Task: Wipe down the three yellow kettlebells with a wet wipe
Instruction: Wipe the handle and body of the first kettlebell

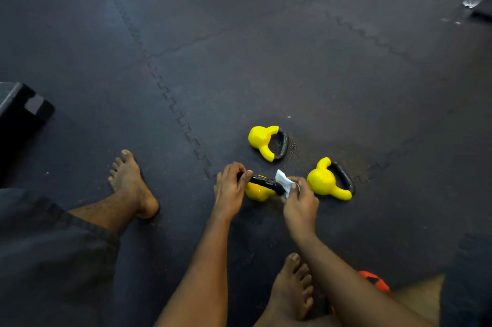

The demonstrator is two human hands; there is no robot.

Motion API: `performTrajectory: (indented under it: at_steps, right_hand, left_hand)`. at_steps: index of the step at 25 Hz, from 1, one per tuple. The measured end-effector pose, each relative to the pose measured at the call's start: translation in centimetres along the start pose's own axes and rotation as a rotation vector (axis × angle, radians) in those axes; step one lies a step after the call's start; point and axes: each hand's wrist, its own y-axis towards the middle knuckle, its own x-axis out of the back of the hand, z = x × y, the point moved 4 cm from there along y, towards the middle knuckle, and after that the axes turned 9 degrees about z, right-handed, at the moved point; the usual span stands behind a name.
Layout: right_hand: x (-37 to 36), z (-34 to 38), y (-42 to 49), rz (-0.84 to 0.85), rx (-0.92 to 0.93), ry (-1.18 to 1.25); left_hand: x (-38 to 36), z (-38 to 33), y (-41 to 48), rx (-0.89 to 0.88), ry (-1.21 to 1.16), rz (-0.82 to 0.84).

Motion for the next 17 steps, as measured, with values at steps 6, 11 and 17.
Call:
performTrajectory:
  at_steps: [6, 11, 17]
  right_hand:
    - [-1.4, 1.2, 3.8, 0.058, 0.010, 0.017]
    - [-4.4, 2.7, 6.5, 0.138, 0.093, -0.087]
    - [-11.6, 5.1, 9.2, 0.323, 0.163, 0.007]
  left_hand:
    - [-0.8, 0.6, -0.7, -0.033, -0.047, 0.048]
    - [-0.4, 1.9, -0.1, -0.008, -0.184, -0.004]
    - [5.7, 6.1, 1.7, 0.100, -0.133, -0.147]
